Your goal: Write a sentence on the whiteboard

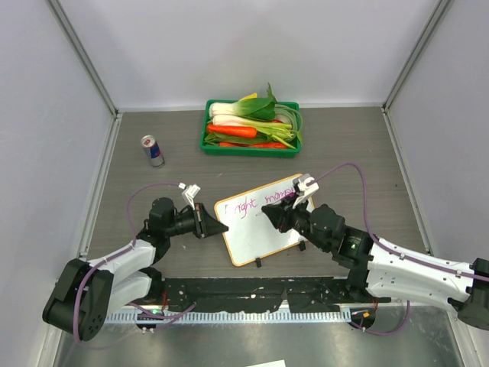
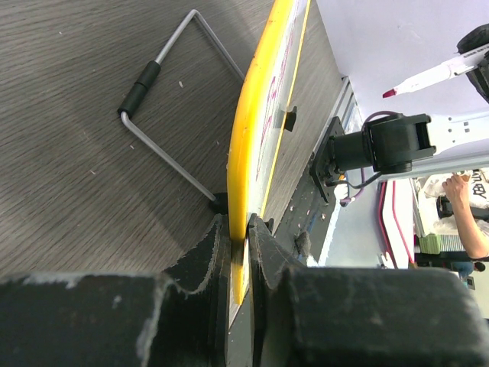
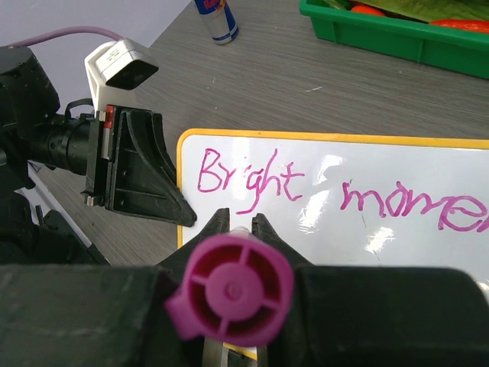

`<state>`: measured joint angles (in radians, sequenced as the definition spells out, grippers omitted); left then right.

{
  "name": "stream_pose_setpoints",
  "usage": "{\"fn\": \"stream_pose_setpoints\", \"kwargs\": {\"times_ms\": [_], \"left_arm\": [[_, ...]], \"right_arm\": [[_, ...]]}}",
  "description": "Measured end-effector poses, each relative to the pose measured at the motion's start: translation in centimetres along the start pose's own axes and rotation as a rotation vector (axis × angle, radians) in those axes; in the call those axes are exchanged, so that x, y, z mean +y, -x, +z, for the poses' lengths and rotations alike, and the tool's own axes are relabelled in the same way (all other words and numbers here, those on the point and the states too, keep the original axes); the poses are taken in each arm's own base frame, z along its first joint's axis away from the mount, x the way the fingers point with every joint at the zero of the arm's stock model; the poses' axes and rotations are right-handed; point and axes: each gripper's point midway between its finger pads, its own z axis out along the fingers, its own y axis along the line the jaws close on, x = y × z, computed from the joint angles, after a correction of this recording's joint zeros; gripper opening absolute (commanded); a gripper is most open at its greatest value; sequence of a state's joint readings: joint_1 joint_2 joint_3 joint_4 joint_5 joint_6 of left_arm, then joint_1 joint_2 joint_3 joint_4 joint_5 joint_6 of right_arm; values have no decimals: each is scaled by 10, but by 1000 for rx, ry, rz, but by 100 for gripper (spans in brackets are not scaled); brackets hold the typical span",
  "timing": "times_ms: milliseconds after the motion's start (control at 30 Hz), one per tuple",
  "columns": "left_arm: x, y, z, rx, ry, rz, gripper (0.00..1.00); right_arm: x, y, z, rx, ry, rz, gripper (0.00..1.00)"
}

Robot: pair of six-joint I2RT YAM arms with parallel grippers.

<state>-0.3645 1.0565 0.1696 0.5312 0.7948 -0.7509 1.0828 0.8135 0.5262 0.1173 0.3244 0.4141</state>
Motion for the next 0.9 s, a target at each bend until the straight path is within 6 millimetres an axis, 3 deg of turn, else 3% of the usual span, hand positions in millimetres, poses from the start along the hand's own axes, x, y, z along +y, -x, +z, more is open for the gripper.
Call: {"fn": "stream_pose_setpoints", "kwargs": {"times_ms": [900], "left_arm": [[0, 0, 0, 0, 0, 0, 0]], "right_arm": [[-3, 2, -3, -16, -9, -9, 2]]}}
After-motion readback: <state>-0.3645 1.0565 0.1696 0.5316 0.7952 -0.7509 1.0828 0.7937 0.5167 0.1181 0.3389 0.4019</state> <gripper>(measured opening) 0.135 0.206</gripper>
